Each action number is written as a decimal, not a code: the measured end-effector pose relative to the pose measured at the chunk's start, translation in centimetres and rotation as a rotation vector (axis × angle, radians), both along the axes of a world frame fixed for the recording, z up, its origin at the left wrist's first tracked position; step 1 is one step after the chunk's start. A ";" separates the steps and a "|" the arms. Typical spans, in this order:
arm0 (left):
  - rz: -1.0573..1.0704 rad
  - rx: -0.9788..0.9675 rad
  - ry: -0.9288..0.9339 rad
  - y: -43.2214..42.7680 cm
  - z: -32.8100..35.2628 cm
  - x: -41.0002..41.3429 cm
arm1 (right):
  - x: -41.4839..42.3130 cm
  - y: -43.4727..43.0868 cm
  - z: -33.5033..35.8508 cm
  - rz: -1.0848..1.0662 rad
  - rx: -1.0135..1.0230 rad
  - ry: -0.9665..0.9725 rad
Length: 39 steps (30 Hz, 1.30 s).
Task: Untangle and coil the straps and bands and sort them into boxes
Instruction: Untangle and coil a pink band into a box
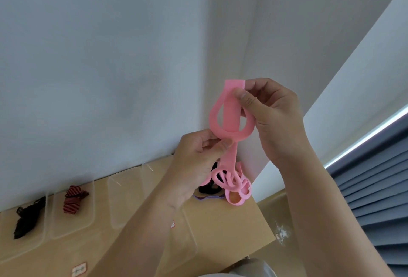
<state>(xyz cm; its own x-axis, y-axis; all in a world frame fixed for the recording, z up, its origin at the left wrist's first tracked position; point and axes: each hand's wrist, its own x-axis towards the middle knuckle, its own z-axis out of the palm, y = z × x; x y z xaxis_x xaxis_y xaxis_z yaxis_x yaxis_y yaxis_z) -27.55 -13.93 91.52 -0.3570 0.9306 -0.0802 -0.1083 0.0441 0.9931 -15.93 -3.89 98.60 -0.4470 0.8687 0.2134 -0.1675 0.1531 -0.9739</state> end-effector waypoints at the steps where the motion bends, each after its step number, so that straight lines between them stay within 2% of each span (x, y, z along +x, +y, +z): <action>1: 0.008 -0.008 -0.015 0.1 0.0 0.3 | 0.1 0.2 -0.1 0.003 0.009 -0.007; 6: -0.015 -0.106 -0.026 0.1 0.0 1.1 | 0.7 0.9 -0.1 0.021 0.100 -0.059; 13: 0.037 -0.168 -0.040 0.5 0.2 -0.5 | 1.2 0.8 0.4 0.113 0.319 -0.238; 16: 0.054 -0.153 -0.131 0.7 0.6 -1.6 | 1.8 0.2 0.6 0.114 0.444 -0.344; 21: 0.031 -0.098 -0.324 0.5 1.6 -3.2 | 2.5 -1.2 0.2 0.103 0.817 -0.462; 28: -0.023 -0.104 -0.399 0.1 2.7 -4.5 | 1.9 -1.9 -2.7 0.054 1.280 -0.493; 36: -0.022 -0.142 -0.524 -0.6 3.2 -5.0 | 1.4 -2.6 -4.3 0.049 1.421 -0.571; 39: -0.056 -0.136 -0.417 -0.9 3.3 -5.0 | 1.3 -2.6 -4.7 0.039 1.436 -0.582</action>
